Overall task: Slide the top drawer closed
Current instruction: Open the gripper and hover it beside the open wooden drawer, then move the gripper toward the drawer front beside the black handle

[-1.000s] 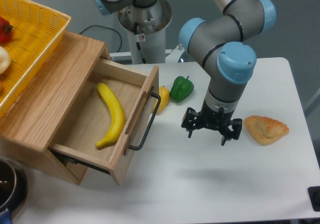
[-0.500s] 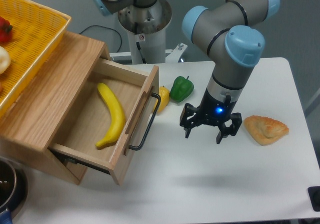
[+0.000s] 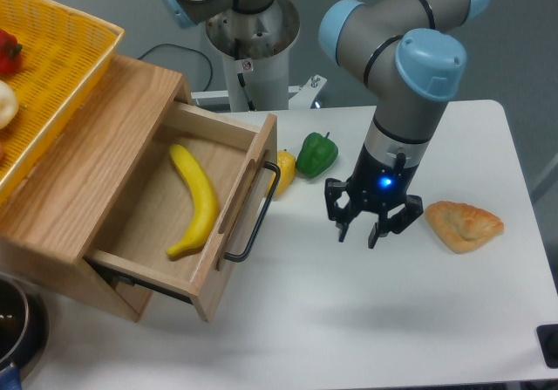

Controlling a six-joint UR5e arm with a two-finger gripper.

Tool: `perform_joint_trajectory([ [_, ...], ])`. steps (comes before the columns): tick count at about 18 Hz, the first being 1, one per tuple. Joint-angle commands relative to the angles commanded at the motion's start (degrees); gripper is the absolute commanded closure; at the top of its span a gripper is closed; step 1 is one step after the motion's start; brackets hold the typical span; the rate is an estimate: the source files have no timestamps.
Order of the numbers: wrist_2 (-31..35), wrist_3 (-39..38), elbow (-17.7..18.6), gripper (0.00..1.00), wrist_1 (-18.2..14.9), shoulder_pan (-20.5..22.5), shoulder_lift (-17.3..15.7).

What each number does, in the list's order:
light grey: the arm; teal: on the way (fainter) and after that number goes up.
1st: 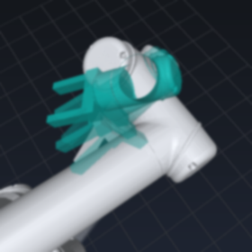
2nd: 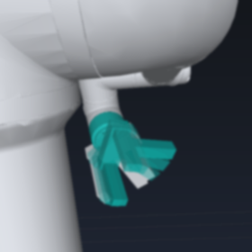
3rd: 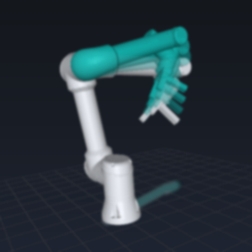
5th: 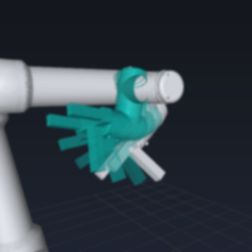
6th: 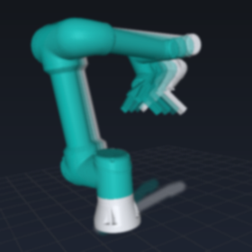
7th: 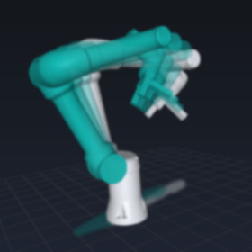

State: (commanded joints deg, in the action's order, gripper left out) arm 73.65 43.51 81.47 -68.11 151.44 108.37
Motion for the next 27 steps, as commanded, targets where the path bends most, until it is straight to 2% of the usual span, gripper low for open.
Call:
perform_joint_trajectory([
  [2,0.1,1.0,0.0,0.66,-0.1,0.0,0.1],
  [3,0.2,4.4,0.0,0.66,-0.6,0.1,0.1],
  [7,0.2,12.2,-1.2,0.67,-4.6,0.3,0.0],
  [12,-0.3,12.0,-1.3,0.79,-7.7,-1.7,-1.6],
  [15,-0.7,10.5,-1.1,0.9,-10.1,-2.5,-3.2],
  [20,-0.3,7.5,0.5,0.89,-10.1,-4.6,-3.3],
  [27,-0.6,6.2,0.4,0.89,-9.8,-5.8,-2.6],
])
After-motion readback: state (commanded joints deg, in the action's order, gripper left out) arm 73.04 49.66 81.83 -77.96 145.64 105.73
